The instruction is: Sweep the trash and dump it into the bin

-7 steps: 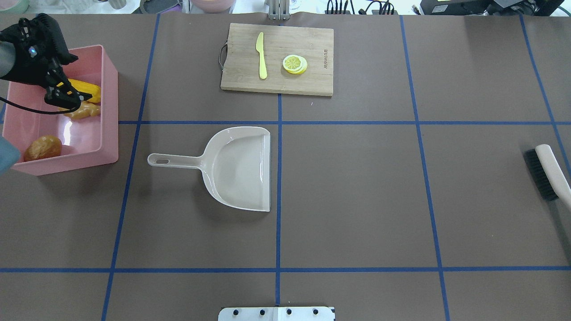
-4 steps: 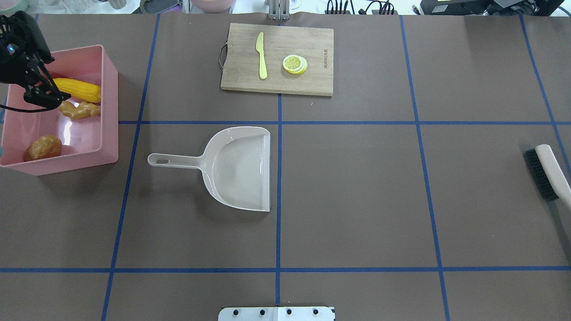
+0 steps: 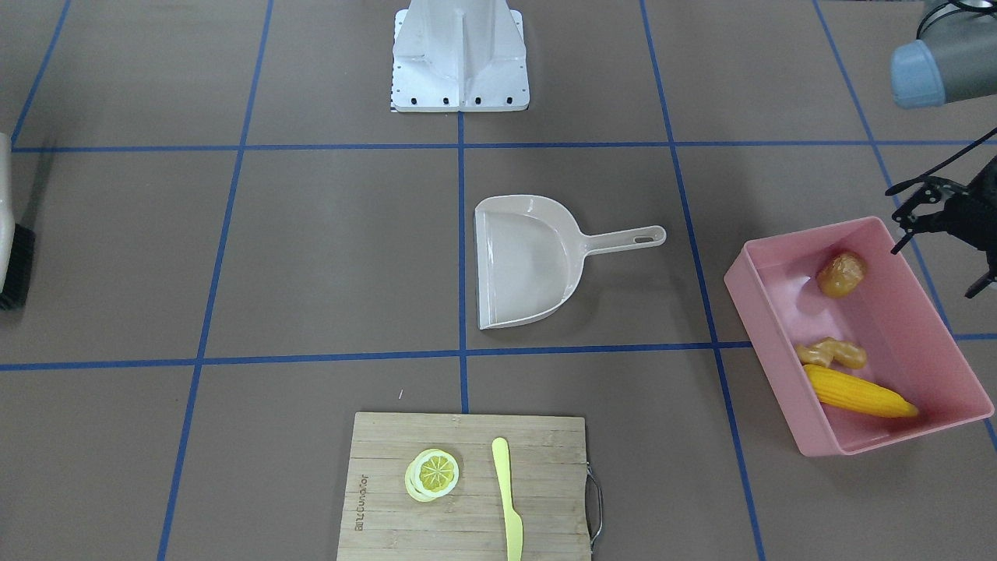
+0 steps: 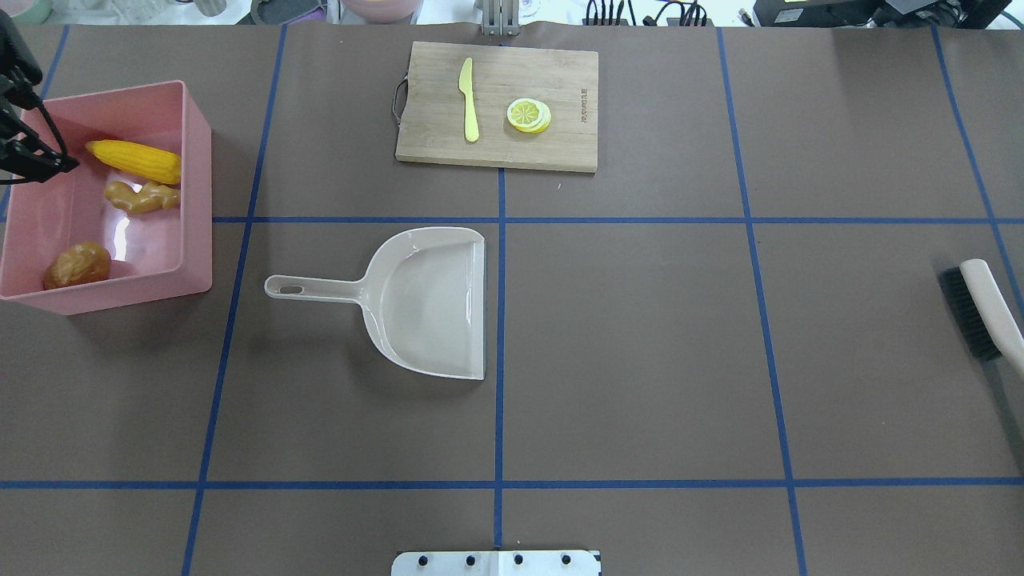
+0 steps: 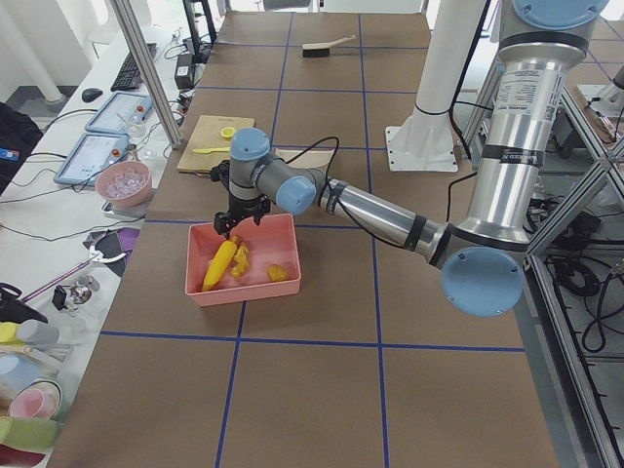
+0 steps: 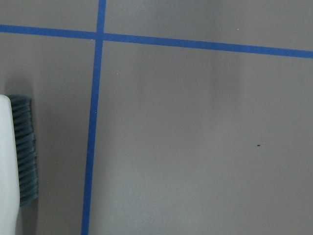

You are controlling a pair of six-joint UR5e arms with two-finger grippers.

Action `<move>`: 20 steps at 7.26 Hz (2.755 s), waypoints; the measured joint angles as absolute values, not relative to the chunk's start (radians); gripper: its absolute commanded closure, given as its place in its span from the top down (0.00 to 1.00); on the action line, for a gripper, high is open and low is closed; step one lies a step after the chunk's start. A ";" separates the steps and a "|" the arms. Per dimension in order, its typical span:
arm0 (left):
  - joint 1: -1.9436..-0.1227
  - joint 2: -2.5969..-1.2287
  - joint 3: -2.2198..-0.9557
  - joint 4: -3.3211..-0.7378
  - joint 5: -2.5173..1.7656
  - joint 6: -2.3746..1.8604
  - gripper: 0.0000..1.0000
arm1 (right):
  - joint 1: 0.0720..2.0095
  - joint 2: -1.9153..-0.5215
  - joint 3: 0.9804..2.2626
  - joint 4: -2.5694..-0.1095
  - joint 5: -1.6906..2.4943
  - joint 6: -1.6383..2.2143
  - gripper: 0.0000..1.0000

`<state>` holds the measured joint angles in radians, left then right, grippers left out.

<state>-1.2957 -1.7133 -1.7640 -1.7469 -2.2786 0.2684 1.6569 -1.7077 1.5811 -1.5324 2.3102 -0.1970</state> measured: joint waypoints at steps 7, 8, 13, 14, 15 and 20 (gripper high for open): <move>-1.451 -1.484 -1.760 -1.702 -2.402 0.220 0.99 | 1.656 -1.663 1.588 -1.545 2.311 -0.097 1.00; -1.453 -1.479 -1.743 -1.701 -2.391 0.175 0.99 | 1.656 -1.658 1.596 -1.555 2.315 -0.087 1.00; -1.545 -1.446 -1.690 -1.698 -2.390 -0.067 0.99 | 1.638 -1.663 1.678 -1.639 2.322 -0.014 1.00; -1.558 -1.433 -1.693 -1.698 -2.391 -0.071 0.99 | 1.637 -1.664 1.679 -1.639 2.321 -0.012 1.00; -1.566 -1.427 -1.695 -1.698 -2.391 -0.073 0.99 | 1.637 -1.665 1.679 -1.638 2.321 -0.012 1.00; -1.575 -1.425 -1.706 -1.702 -2.394 -0.072 0.99 | 1.637 -1.668 1.673 -1.637 2.319 -0.011 1.00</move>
